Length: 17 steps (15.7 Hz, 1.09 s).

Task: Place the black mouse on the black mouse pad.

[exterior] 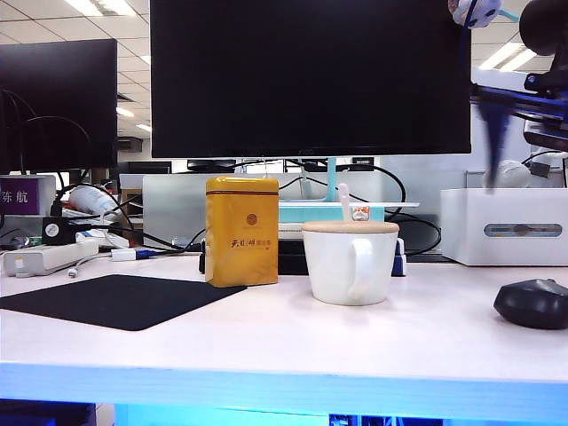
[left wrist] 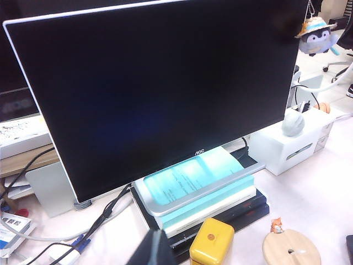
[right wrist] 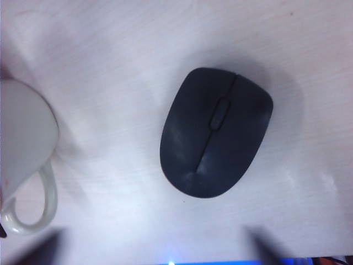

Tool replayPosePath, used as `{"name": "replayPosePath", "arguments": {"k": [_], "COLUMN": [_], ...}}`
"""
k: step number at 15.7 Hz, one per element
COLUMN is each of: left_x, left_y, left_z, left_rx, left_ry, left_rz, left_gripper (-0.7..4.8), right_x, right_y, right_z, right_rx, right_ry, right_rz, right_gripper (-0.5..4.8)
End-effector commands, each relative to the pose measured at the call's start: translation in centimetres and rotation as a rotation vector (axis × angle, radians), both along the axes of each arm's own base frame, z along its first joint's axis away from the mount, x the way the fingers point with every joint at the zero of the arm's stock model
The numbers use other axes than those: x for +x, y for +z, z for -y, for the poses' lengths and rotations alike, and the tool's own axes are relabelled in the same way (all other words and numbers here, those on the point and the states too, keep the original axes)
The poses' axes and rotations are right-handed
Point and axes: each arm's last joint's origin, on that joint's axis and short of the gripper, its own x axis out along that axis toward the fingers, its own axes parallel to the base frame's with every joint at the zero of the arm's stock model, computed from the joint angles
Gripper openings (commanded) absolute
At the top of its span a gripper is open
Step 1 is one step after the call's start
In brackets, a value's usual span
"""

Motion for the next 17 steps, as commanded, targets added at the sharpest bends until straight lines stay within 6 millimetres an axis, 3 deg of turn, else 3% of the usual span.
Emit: {"name": "replayPosePath", "arguments": {"k": [1,9,17], "left_x": [-0.3,-0.4,-0.6], "left_y": [0.3,0.3,0.3], "left_z": [0.1,0.2,0.1], "left_rx": [-0.003,-0.015,-0.016], "left_ry": [-0.039,-0.066,-0.066], "left_rz": [0.023,0.017,0.007], "left_gripper": [-0.05,-0.05,-0.05], "right_x": [0.3,0.3,1.7], "right_y": [-0.1,-3.8,-7.1], "right_z": [-0.1,-2.1,-2.2], "right_rx": [-0.078,-0.117,-0.164], "right_ry": [-0.119,-0.169,-0.174], "right_rz": [0.011,-0.04,-0.079], "right_gripper": [4.79,4.79,4.79]}}
